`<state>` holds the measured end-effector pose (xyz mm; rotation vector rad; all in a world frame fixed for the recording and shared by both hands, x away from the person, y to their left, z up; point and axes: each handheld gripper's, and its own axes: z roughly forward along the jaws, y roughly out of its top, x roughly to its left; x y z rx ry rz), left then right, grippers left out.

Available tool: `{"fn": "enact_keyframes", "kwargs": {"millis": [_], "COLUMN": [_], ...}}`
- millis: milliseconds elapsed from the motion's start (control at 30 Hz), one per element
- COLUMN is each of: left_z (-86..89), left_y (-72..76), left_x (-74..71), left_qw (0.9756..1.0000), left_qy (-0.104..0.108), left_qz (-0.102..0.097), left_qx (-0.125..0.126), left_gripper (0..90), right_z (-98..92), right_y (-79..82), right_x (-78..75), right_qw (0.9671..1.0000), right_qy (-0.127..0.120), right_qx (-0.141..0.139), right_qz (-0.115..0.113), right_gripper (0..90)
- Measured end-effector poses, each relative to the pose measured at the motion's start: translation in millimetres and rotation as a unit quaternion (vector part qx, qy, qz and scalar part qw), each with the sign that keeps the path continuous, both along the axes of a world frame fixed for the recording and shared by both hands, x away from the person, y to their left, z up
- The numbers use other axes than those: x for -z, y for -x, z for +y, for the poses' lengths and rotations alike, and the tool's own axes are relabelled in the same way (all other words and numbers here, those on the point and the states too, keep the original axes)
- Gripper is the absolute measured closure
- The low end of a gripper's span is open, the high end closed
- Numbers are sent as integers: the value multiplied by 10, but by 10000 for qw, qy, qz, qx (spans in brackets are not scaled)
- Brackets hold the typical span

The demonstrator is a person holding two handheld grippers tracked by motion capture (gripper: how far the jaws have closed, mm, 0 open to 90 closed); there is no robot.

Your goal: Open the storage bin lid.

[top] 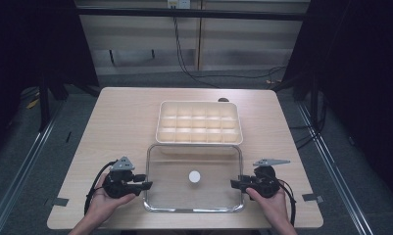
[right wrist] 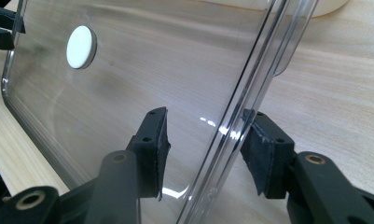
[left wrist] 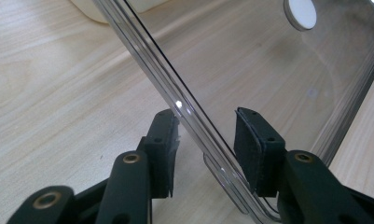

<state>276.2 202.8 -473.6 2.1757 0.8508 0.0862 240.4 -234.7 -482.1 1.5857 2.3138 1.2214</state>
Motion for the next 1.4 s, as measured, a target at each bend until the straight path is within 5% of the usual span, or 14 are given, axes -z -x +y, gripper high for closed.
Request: {"fn": "enact_keyframes", "kwargs": {"millis": [233,667,1100,1400], "left_z": [-8,-69,-98,-89], "left_y": [-45,-21,-46,-60], "left_x": [52,97,169,160], "left_qw": [9998,9995,9981,9986], "left_qy": [63,-20,-25,-5], "left_qz": [209,297,599,523], "left_qx": [-25,41,140,102], "left_gripper": [585,541,481,429], "right_z": [0,18,12,-45], "right_y": [-37,-30,-10,-7], "right_x": [48,98,120,77], "right_qw": [9998,9993,9989,9983], "right_qy": [-11,131,164,257], "right_qx": [97,159,395,525], "right_qz": [175,308,201,-30], "right_gripper": [503,435,360,345]}}
